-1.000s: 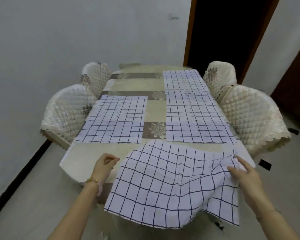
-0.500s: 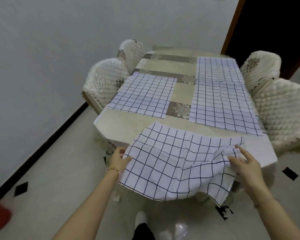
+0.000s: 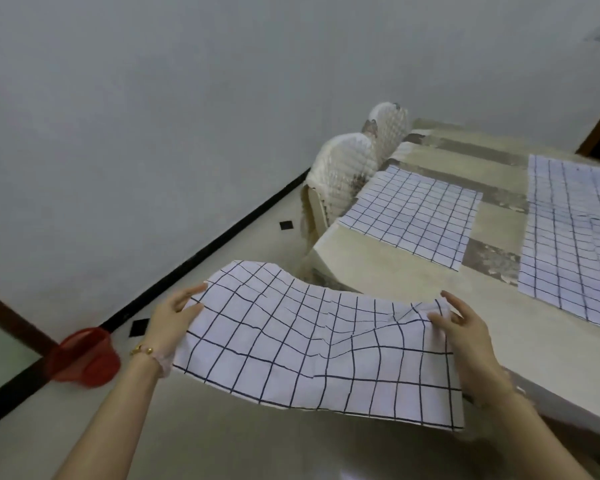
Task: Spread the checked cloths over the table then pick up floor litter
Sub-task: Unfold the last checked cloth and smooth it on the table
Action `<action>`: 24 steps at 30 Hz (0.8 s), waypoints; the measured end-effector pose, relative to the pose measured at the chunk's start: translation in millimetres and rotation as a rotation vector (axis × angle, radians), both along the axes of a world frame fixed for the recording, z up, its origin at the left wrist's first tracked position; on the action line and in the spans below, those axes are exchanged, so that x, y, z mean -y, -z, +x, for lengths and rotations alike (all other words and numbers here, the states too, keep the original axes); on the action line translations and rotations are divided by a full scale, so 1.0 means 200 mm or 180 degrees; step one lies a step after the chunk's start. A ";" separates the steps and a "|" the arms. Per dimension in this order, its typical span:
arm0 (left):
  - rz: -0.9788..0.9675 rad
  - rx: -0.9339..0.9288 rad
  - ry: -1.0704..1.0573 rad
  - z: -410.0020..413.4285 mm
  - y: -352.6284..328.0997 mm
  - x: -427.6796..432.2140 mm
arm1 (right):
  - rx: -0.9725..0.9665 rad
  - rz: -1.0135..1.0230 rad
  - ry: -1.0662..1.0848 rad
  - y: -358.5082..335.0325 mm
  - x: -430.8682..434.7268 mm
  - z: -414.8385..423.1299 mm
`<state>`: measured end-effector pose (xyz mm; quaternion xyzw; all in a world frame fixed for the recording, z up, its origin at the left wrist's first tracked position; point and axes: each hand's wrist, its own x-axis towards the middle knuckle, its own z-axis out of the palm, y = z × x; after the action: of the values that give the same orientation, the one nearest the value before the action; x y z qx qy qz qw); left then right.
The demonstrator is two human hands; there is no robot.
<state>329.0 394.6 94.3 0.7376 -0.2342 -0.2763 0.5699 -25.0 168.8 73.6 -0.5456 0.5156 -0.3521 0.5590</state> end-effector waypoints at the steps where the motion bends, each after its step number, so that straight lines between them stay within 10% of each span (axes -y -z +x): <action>1: 0.0015 0.0005 -0.0093 0.10 0.00 -0.07 | -0.0002 0.0005 -0.0105 0.01 -0.02 0.13; 12: 0.0210 -0.0212 -0.0976 0.84 0.04 -0.34 | -0.0134 -0.0019 -0.0855 0.08 0.06 1.29; 24: 0.0231 -0.0578 -0.1358 1.79 0.12 0.34 | -0.0025 0.0315 -0.0852 0.24 0.80 2.36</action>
<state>686.4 326.1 71.3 0.7625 -0.0107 -0.2232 0.6072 447.6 8.2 26.1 -0.5827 0.4572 -0.2464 0.6251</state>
